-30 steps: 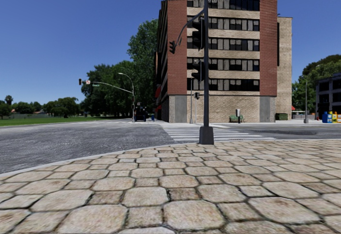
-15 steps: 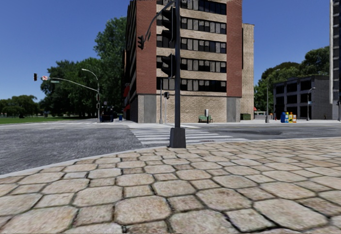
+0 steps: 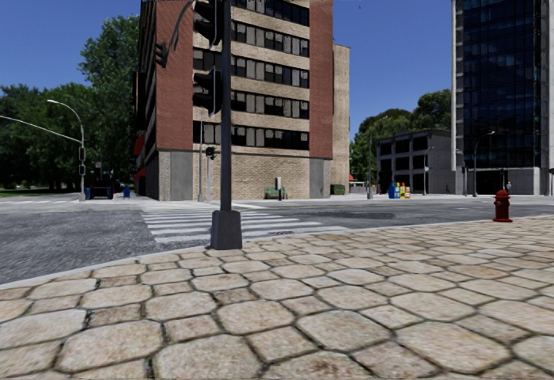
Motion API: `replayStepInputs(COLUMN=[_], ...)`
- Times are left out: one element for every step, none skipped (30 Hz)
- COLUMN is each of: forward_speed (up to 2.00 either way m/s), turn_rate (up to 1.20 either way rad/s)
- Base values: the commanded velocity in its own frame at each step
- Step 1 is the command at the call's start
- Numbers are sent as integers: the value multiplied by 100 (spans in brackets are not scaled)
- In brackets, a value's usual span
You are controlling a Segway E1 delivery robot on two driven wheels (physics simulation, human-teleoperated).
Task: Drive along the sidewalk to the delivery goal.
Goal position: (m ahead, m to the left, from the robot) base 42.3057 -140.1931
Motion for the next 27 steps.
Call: replayStepInputs(forward_speed=[134,134,134,134,134,134,134,134,134,134,134,134,134,134,134,134,134,134,134,134,134,135,135,150,153,153,153], turn_rate=[-54,-54,-54,-54,-54,-55,-55,-55,-55,-55,-55,-55,-55,-55,-55,-55,-55,-55,-55,-55,-55,-55,-55,-55,-55,-55,-55])
